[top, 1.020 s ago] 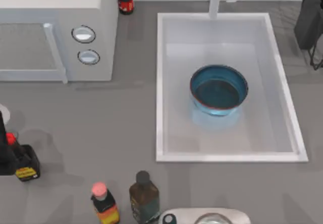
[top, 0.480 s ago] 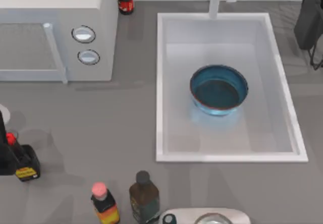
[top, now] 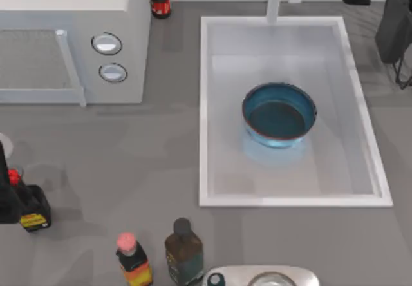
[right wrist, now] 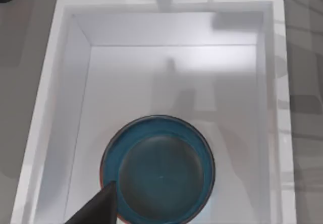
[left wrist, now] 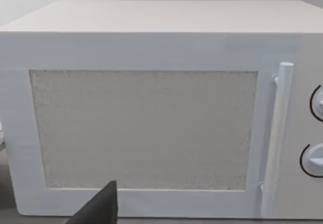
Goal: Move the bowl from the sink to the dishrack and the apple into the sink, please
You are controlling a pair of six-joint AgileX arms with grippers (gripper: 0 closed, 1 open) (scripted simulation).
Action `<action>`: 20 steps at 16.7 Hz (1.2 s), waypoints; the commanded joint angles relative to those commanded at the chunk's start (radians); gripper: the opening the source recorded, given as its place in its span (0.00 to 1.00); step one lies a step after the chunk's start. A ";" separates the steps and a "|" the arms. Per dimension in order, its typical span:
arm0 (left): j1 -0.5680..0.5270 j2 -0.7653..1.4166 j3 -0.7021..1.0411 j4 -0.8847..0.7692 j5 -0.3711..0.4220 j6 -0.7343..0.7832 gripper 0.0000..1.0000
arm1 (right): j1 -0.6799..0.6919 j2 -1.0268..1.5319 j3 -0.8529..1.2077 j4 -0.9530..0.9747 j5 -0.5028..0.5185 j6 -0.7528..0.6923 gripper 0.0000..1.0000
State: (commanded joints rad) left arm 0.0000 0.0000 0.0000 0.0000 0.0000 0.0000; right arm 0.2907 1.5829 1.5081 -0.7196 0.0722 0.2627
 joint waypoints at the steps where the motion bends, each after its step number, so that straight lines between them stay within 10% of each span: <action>1: 0.000 0.000 0.000 0.000 0.000 0.000 1.00 | 0.021 0.109 0.103 -0.052 0.005 0.024 1.00; 11: 0.000 0.000 0.000 0.000 0.000 0.000 1.00 | 0.200 0.967 0.905 -0.470 0.038 0.237 1.00; 20: 0.000 0.000 0.000 0.000 0.000 0.000 1.00 | 0.226 1.098 1.022 -0.533 0.040 0.275 1.00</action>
State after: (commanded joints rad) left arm 0.0000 0.0000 0.0000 0.0000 0.0000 0.0000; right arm 0.5166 2.6807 2.5305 -1.2529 0.1118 0.5373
